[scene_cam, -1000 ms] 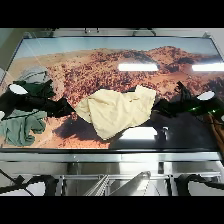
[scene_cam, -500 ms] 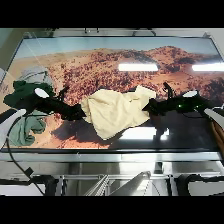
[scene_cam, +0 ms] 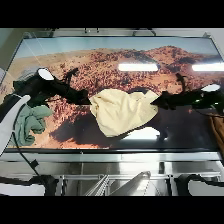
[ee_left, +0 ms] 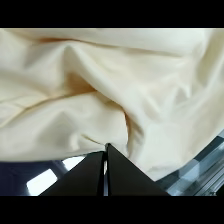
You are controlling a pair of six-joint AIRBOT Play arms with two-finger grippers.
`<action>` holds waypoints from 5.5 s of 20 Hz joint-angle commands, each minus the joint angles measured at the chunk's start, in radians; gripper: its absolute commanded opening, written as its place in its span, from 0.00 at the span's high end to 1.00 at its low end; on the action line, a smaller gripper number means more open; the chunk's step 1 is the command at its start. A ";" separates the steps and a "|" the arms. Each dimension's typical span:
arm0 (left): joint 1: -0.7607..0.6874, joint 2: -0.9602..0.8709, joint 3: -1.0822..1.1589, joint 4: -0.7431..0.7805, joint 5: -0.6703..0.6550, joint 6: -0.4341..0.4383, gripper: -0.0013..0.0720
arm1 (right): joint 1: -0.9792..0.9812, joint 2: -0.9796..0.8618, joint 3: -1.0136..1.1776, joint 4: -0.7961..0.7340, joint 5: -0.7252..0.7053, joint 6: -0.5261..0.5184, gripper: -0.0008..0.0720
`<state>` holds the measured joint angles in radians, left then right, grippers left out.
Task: Fold the shirts.
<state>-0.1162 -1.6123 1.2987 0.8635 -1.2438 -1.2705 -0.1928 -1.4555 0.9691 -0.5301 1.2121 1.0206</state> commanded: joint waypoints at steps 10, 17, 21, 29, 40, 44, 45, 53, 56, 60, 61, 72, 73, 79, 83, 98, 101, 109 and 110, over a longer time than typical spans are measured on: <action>0.165 0.716 0.026 -0.280 -0.009 0.085 0.96 | -0.283 0.599 0.094 0.821 0.511 -0.187 0.95; 0.290 0.795 -0.177 -0.227 -0.021 0.083 0.95 | -0.238 0.620 0.077 0.135 0.050 -0.060 0.95; 0.267 0.619 -0.336 -0.236 0.018 0.169 0.95 | -0.170 0.390 -0.005 0.043 -0.018 -0.048 0.89; 0.293 0.225 -0.214 -0.227 -0.133 0.200 0.01 | -0.182 0.059 -0.019 -0.085 -0.012 -0.045 0.28; 0.247 0.080 -0.509 -0.239 0.033 0.227 0.01 | -0.120 0.057 -0.296 -0.291 -0.129 0.095 0.28; 0.139 0.014 -0.422 -0.305 0.091 0.231 0.34 | -0.037 0.056 -0.292 -0.100 -0.219 -0.016 0.86; 0.120 -0.001 -0.383 -0.307 0.070 0.231 0.93 | -0.034 0.057 -0.282 -0.032 -0.196 -0.065 0.95; 0.096 0.241 -0.050 -0.319 -0.183 0.176 0.98 | -0.220 0.394 -0.026 0.264 0.195 -0.133 0.95; 0.097 0.463 0.099 -0.318 -0.182 0.177 0.98 | -0.348 0.617 0.094 0.533 0.204 -0.182 0.95; 0.155 0.740 0.330 -0.314 -0.032 0.178 0.95 | -0.486 0.853 0.291 0.613 0.013 -0.190 0.95; 0.209 0.798 0.401 -0.312 0.002 0.178 0.95 | -0.487 0.882 0.354 0.613 -0.048 -0.211 0.95; 0.658 0.612 0.602 -0.577 -0.280 0.188 0.95 | -0.484 0.840 0.409 0.227 -0.054 0.053 0.95; 0.637 0.571 0.553 -0.573 -0.309 0.189 0.95 | -0.473 0.824 0.322 0.227 -0.048 0.049 0.95; 0.330 0.170 0.325 -0.480 -0.259 0.354 0.95 | -0.181 0.631 -0.205 0.227 -0.353 -0.196 0.95; 0.174 -0.253 0.477 -0.373 -0.164 0.350 0.96 | -0.025 0.300 -0.229 0.278 -0.743 -0.414 0.95; 0.462 -0.358 0.659 -0.388 -0.373 0.139 0.88 | -0.319 -0.012 0.259 0.003 -0.144 -0.135 0.74; 0.484 -0.236 0.430 -0.385 -0.447 0.142 0.99 | -0.436 0.019 0.163 -0.110 0.146 -0.107 0.88; 0.430 0.220 -0.579 -0.173 -0.103 0.083 0.59 | -0.558 0.177 -0.215 -0.188 0.018 -0.100 0.95; 0.416 0.229 -0.635 -0.173 -0.074 0.083 0.59 | -0.555 0.177 -0.218 -0.179 0.019 -0.100 0.95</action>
<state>0.3294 -1.4719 0.9192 0.6258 -1.4334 -1.1461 -0.7319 -1.2987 0.8181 -0.7006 1.2469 0.9134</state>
